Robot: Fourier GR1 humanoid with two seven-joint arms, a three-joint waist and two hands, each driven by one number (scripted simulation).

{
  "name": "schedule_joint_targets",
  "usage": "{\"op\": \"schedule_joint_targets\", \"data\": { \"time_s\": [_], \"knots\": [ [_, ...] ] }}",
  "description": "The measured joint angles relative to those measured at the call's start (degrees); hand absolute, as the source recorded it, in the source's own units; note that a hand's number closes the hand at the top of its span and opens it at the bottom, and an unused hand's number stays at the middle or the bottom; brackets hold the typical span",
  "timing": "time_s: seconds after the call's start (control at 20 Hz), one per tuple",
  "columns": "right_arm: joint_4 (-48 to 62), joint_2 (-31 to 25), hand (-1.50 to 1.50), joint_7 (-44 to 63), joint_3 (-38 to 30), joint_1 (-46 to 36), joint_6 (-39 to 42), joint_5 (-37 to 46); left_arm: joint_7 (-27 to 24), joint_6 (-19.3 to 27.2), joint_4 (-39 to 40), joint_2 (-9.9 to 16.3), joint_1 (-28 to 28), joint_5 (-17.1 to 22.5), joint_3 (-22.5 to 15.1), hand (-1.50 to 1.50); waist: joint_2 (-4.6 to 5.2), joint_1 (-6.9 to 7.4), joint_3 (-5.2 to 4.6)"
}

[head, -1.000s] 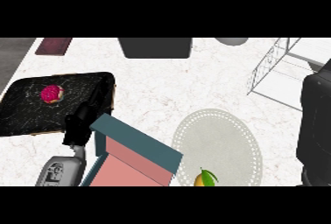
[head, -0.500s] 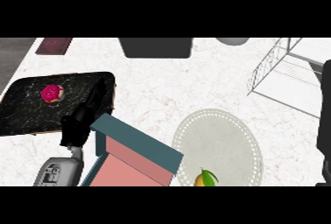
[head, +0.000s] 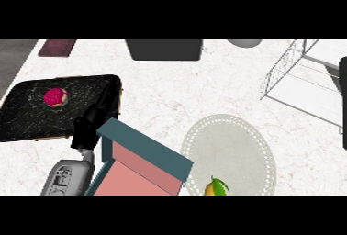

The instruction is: Pick the can from the placemat and place it in the tiered shelf

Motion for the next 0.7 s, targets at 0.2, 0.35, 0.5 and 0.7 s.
{"op": "schedule_joint_targets", "data": {
  "time_s": [0.2, 0.35, 0.5, 0.7],
  "knots": [
    [0.6, 1.0, 1.50, -2.3, -3.5, 0.9, -9.4, -5.4, -0.9, -0.9, -0.6, 0.9, 1.2, 0.6, 0.5, 0.00, 0.02, 0.15, 0.05],
    [2.0, -0.1, 1.50, -6.3, -6.0, 1.5, -13.9, -10.6, -0.5, -1.1, -1.8, 0.9, 2.4, 0.6, 0.3, 0.00, -0.03, 0.10, 0.05],
    [3.7, -1.0, 1.50, -9.8, -7.5, 2.9, -17.8, -14.7, 0.7, -1.5, -2.8, 1.2, 2.0, 0.9, 0.5, 0.00, -0.07, -0.02, 0.03],
    [7.8, -2.3, 1.50, -13.2, -8.4, 3.0, -21.0, -18.4, 0.6, -1.8, -2.9, 1.2, 2.5, 1.0, 0.7, 0.00, -0.07, -0.04, 0.02]
  ]
}}
